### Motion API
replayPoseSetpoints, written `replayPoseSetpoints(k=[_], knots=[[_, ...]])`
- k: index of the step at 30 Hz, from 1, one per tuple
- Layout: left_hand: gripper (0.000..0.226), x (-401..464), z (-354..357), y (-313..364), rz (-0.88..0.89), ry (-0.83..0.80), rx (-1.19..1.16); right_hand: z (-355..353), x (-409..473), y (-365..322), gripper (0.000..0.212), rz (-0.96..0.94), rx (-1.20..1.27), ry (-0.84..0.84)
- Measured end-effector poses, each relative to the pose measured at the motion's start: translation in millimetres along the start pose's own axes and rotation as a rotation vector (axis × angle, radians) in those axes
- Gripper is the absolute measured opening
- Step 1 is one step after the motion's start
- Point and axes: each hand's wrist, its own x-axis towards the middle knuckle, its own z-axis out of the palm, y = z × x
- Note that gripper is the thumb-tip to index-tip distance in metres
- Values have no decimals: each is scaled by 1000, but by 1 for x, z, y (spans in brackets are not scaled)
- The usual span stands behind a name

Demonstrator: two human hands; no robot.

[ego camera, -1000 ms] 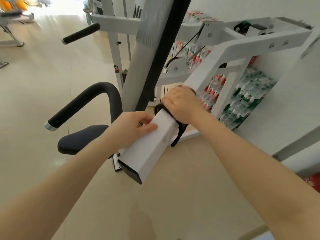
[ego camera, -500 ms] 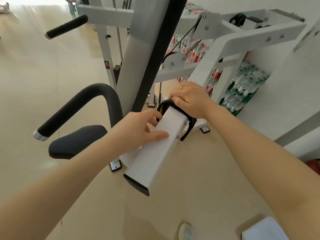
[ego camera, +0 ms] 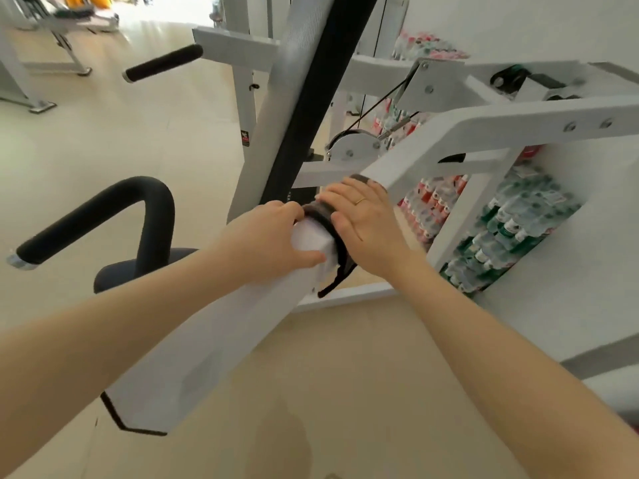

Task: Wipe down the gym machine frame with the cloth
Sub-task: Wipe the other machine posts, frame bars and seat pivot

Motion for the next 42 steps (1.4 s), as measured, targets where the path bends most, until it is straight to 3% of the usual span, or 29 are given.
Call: replayPoseSetpoints(k=[6,10,15,18,20,23,27,30,33,37,42], knots=[[55,9,7,14,-104,69,-1,8,0,26,45,-231,0,131],[56,19,9,25,-114,29,-46,-8,27,75,50,-46,11,87],[56,50,8,31,-67,-26,-50,-24,64,153,74,306,9,39],[59,75,7,39,-18,-62,-68,-32,76,176,50,468,-70,-59],[59,94,7,45,11,-71,-72,-29,72,170,44,439,-68,-46],[57,127,7,57,63,-79,-49,-23,53,145,51,283,46,52],[41,157,13,70,141,-26,-130,-14,36,136,55,156,32,79],[52,166,17,75,119,-7,11,-13,39,157,51,77,27,114],[64,176,16,84,69,-31,150,-23,57,191,49,208,94,106],[63,202,19,103,23,-28,153,-40,84,244,59,293,34,51],[54,238,31,128,-112,-21,31,-58,103,323,58,340,-230,-19]])
